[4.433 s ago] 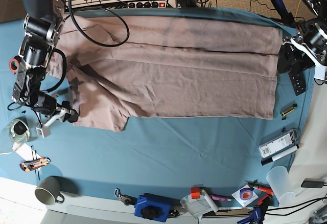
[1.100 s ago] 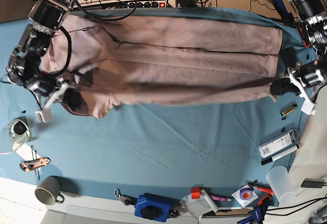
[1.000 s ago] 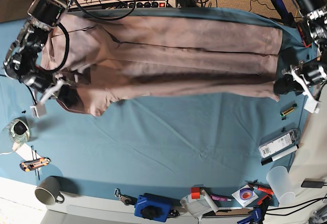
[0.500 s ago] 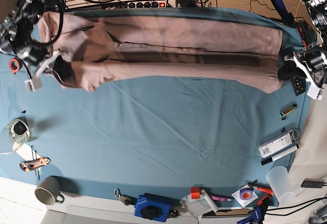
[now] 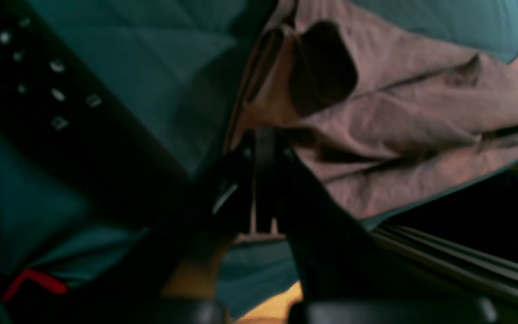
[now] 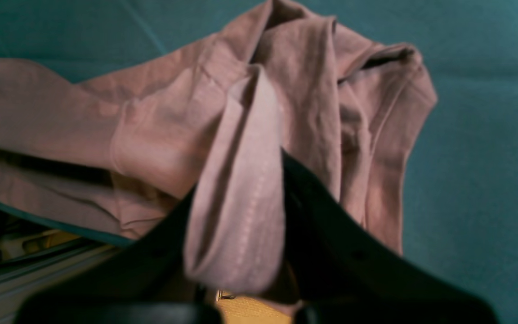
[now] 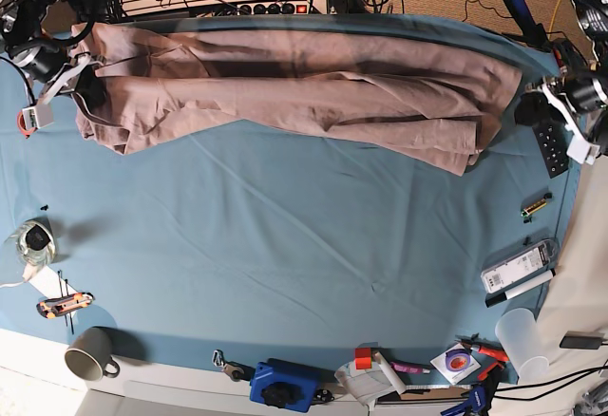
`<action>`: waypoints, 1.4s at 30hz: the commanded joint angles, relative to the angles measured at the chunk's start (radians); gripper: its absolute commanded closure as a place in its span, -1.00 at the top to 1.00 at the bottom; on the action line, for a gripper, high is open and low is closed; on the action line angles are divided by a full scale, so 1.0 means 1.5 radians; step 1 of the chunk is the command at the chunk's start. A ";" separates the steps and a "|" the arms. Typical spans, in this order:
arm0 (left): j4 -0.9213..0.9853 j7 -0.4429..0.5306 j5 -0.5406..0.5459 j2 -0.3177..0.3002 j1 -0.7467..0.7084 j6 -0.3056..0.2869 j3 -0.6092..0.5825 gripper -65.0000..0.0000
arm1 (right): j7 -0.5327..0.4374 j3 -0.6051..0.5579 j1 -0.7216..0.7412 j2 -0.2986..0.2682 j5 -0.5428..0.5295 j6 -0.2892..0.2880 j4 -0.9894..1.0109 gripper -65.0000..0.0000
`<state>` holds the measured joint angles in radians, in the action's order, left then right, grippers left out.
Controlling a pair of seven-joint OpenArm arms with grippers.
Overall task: Fold the T-shirt properly
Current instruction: 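Lift the hem with both grippers and fold it toward the collar, then regrasp the folded edge with the left gripper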
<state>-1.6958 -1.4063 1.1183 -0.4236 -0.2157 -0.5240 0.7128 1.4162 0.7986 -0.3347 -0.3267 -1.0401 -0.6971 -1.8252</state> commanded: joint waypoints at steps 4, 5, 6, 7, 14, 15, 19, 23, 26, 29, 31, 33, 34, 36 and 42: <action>-0.014 0.028 0.030 -0.013 0.017 0.000 0.003 -1.00 | -0.013 0.006 0.002 -0.013 -0.012 -0.001 -0.010 -1.00; -0.014 0.030 0.040 -0.013 0.023 -0.010 0.003 -1.00 | -0.013 0.006 0.002 -0.013 -0.012 -0.001 -0.010 -1.00; -0.014 0.029 0.052 -0.013 0.027 -0.031 0.003 -1.00 | -0.013 0.006 0.002 -0.013 -0.012 -0.001 -0.010 -1.00; -0.014 0.024 0.068 -0.013 0.033 -0.057 0.003 -1.00 | -0.013 0.006 0.002 -0.013 -0.012 -0.001 -0.010 -1.00; -0.018 0.023 0.148 -0.013 0.037 -0.100 0.001 0.05 | -0.013 0.006 0.002 -0.013 -0.012 -0.001 -0.010 -1.00; -0.018 0.023 0.148 -0.013 0.037 -0.100 -0.001 0.04 | -0.013 0.006 0.002 -0.013 -0.012 -0.001 -0.010 -1.00; -0.018 0.023 0.144 -0.013 0.037 -0.098 -0.043 0.04 | -0.013 0.006 0.002 -0.013 -0.011 -0.001 -0.010 -1.00; -0.018 0.026 0.106 -0.013 0.045 -0.097 -0.113 0.04 | -0.013 0.006 0.002 -0.013 -0.011 -0.001 -0.010 -1.00; -0.018 0.048 0.062 -0.013 0.055 -0.079 -0.156 0.04 | -0.013 0.006 0.002 -0.013 -0.012 -0.001 -0.010 -1.00; -0.018 0.066 -0.018 -0.013 0.065 -0.053 -0.188 0.04 | -0.013 0.006 0.002 -0.013 -0.012 -0.001 -0.010 -1.00; -0.018 0.066 -0.018 -0.013 0.067 -0.045 -0.198 0.04 | -0.013 0.006 0.002 -0.013 -0.012 -0.001 -0.010 -1.00; -0.018 0.066 -0.018 -0.011 0.066 -0.046 -0.202 0.04 | -0.013 0.006 0.002 -0.013 -0.012 -0.001 -0.010 -1.00; -0.018 0.066 -0.018 -0.010 0.066 -0.046 -0.202 0.04 | -0.013 0.006 0.002 -0.013 -0.012 -0.001 -0.010 -1.00; -0.018 0.067 -0.018 -0.004 0.067 -0.046 -0.203 0.04 | -0.013 0.006 0.002 -0.013 -0.012 -0.001 -0.010 -1.00; -0.017 0.119 -0.071 0.035 0.066 -0.045 -0.203 0.04 | -0.013 0.006 0.003 -0.013 -0.012 -0.001 -0.010 -1.00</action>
<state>-1.7061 -1.2495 0.9886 -0.3569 -0.1276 -0.5919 0.4038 1.4162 0.7986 -0.3347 -0.3264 -1.0420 -0.6971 -1.8252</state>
